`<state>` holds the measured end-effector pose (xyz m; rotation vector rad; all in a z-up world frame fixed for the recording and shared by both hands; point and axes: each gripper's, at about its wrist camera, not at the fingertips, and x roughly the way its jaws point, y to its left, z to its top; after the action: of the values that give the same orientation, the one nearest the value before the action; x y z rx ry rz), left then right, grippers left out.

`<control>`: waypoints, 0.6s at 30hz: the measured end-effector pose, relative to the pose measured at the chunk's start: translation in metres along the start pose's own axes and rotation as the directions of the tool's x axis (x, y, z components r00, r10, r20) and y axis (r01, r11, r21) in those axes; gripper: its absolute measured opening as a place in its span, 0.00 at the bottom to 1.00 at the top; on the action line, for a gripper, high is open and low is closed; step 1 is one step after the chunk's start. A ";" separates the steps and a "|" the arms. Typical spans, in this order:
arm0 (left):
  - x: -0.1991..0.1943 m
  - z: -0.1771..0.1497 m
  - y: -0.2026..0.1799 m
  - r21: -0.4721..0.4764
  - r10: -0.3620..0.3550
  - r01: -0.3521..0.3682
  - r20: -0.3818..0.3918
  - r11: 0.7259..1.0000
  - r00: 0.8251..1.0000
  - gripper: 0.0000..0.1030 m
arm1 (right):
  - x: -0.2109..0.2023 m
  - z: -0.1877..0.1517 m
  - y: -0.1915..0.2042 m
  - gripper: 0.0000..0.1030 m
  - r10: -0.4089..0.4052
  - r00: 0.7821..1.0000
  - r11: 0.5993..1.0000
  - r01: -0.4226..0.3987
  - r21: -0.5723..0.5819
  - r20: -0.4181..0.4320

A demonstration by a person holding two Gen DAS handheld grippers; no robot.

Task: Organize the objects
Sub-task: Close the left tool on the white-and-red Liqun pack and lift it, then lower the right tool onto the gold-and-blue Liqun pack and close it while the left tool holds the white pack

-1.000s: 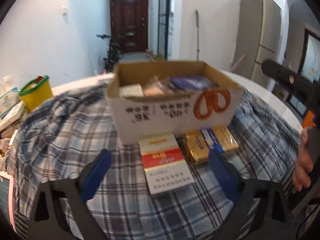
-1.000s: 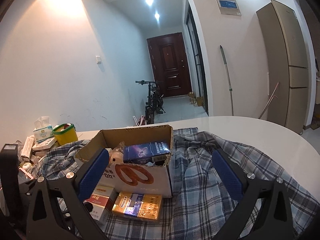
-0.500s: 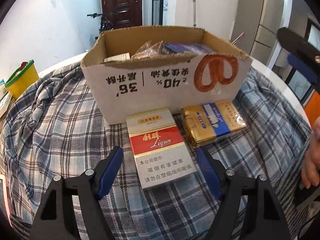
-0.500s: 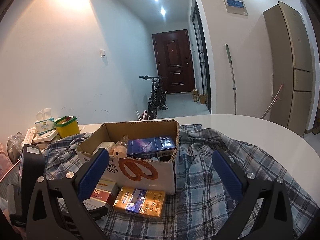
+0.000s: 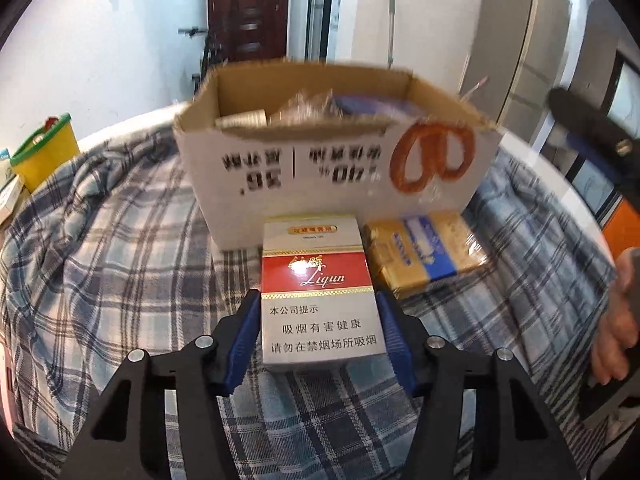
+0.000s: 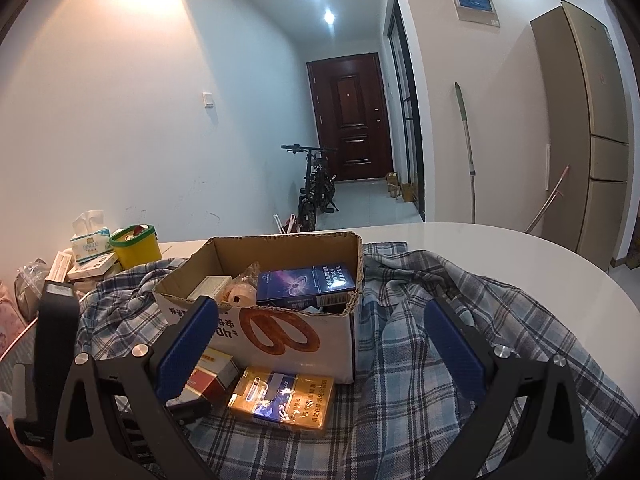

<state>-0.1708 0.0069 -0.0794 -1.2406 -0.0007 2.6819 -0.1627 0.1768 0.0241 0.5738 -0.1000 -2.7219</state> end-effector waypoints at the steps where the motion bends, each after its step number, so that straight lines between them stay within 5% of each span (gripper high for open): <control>1: -0.005 0.000 -0.001 0.004 -0.003 0.003 0.026 1.000 1.000 0.58 | -0.001 0.000 0.000 1.00 0.001 1.000 1.000 -0.001 0.000 0.003; 10: -0.055 0.002 -0.002 -0.004 0.002 -0.001 0.287 1.000 0.958 0.57 | -0.002 0.000 -0.001 1.00 -0.004 1.000 1.000 0.004 0.007 0.007; 18: -0.071 0.006 0.011 -0.085 0.064 -0.036 0.358 0.996 0.932 0.57 | 0.000 -0.001 -0.002 1.00 -0.003 1.000 1.000 0.003 0.009 -0.009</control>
<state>-0.1319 -0.0158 -0.0230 -0.7559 -0.1258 2.9380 -0.1634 0.1783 0.0231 0.5899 -0.1096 -2.7224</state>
